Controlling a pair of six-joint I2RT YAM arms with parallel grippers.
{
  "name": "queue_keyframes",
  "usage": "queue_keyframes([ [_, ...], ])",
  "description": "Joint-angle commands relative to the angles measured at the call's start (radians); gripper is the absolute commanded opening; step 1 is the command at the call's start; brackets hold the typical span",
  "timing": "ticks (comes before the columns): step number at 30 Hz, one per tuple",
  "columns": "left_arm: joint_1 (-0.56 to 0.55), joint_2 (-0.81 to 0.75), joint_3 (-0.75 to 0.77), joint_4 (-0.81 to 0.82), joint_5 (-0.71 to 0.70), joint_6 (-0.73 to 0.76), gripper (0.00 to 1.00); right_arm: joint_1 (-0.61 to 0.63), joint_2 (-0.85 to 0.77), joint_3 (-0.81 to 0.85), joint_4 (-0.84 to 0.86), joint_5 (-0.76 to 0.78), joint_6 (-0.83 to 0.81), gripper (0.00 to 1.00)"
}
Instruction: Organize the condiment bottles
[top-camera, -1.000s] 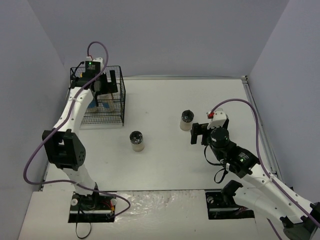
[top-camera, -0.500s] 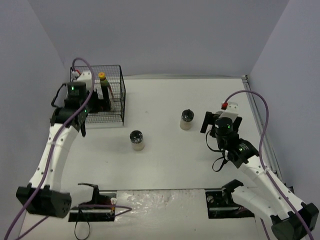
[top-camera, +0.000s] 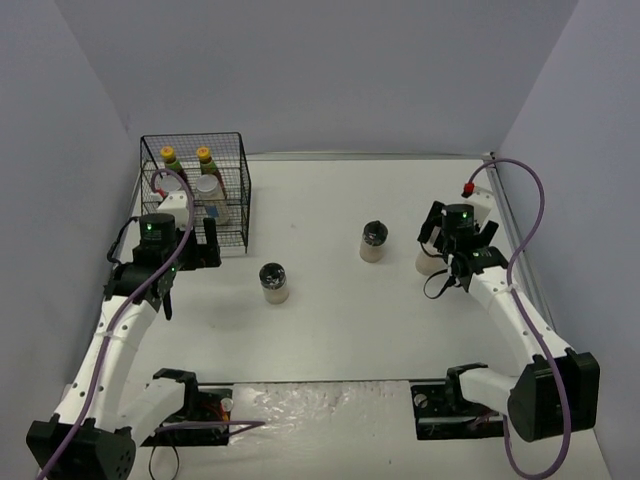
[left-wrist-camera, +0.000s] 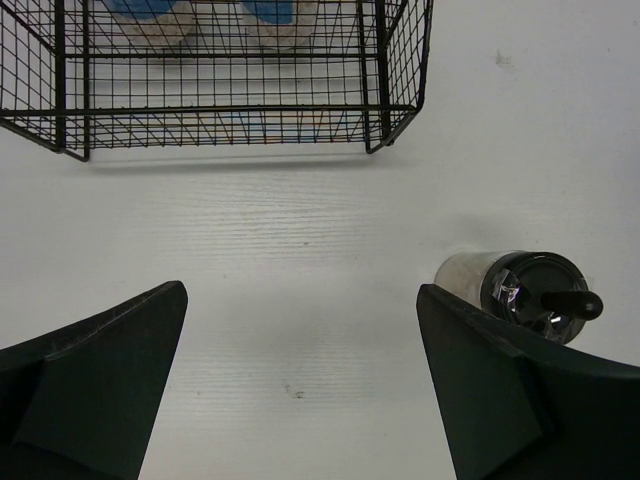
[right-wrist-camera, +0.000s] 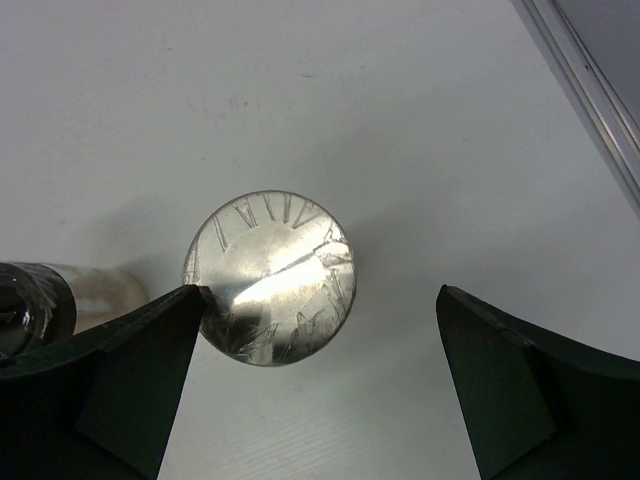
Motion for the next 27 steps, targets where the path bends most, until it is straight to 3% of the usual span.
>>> queue_keyframes([
  [1,0.000,-0.042,0.013,0.074,-0.041,-0.005,0.97,-0.027,0.050,0.028,0.093,-0.084,0.002,1.00],
  [15,0.000,-0.043,0.005,0.075,-0.046,-0.007,0.97,-0.030,0.125,0.038,0.188,-0.204,-0.013,0.97],
  [27,0.000,-0.043,0.005,0.078,-0.043,-0.005,0.97,-0.029,-0.042,-0.091,0.174,-0.279,0.021,0.95],
])
